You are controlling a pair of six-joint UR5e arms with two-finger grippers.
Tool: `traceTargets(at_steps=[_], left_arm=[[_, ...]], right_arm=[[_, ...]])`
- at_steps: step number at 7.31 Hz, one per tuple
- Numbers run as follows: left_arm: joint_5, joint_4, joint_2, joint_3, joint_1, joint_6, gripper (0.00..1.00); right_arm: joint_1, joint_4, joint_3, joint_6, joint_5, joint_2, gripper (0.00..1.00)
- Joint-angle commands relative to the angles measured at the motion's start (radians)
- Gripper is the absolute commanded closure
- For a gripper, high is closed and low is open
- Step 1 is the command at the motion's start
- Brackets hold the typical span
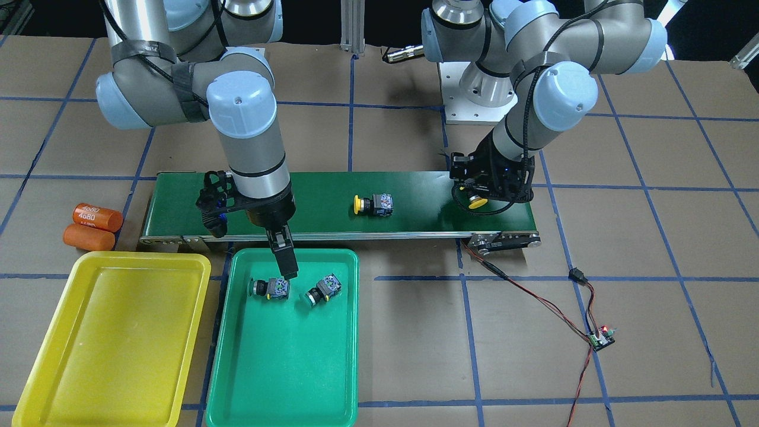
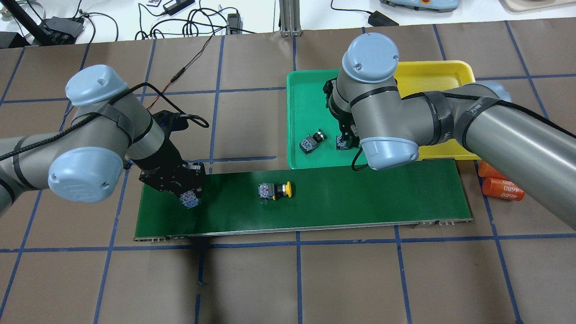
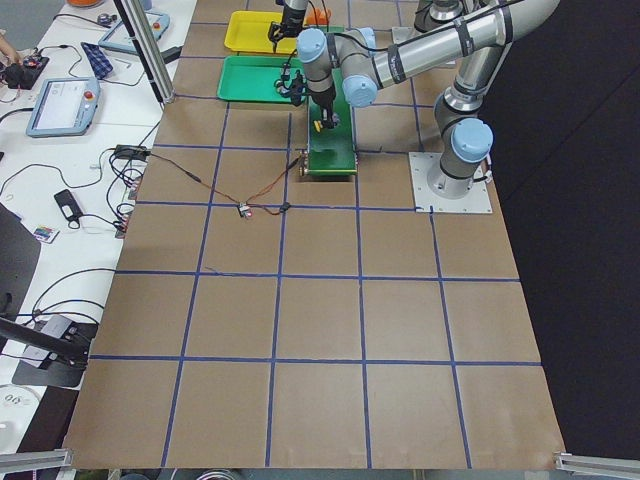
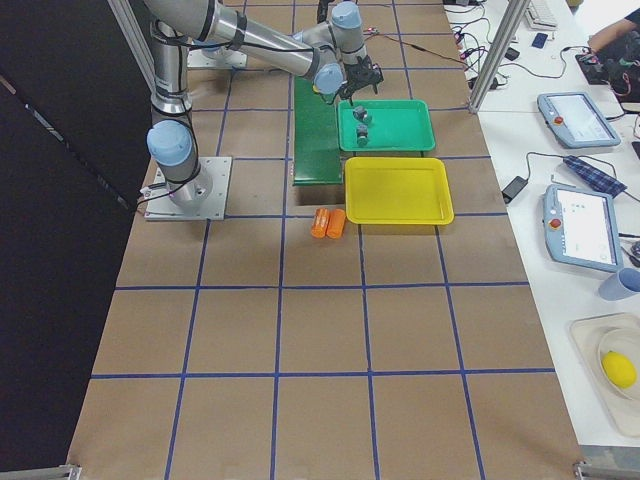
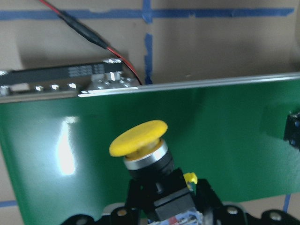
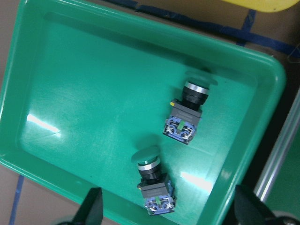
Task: Sort buttons by color to trays
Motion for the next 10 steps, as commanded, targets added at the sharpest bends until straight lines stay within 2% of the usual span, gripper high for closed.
traceTargets(at_steps=[1,2,3,5,6,8,9,10], left_arm=[[0.000,0.152,-0.028,-0.062,-0.013,0.013,0.72],[0.005,0.154,-0.028,-0.059,-0.011,0.014,0.01],[0.005,0.149,-0.023,-0.056,-0.013,0.016,0.00],[0.005,0.105,0.015,-0.042,-0.014,0.016,0.00],[0.005,0.026,0.024,0.038,-0.014,0.016,0.00],[0.007,-0.261,0.029,0.311,-0.016,0.016,0.00],[0.008,-0.304,0.049,0.402,-0.029,0.016,0.00],[0.099,-0.315,0.041,0.467,-0.049,0.019,0.00]], right_arm=[[-0.017,0.169,-0.003,-0.103,-0.018,-0.085,0.00],[-0.020,0.191,-0.002,-0.105,-0.039,-0.093,0.00],[-0.019,0.205,0.001,-0.102,-0.056,-0.129,0.00],[-0.023,0.434,0.003,-0.105,-0.076,-0.169,0.00],[-0.029,0.444,0.003,-0.107,-0.075,-0.169,0.00],[-0.030,0.429,0.003,-0.107,-0.070,-0.163,0.00],[-0.033,0.426,0.003,-0.134,-0.075,-0.165,0.00],[-0.043,0.425,0.004,-0.183,-0.067,-0.160,0.00]])
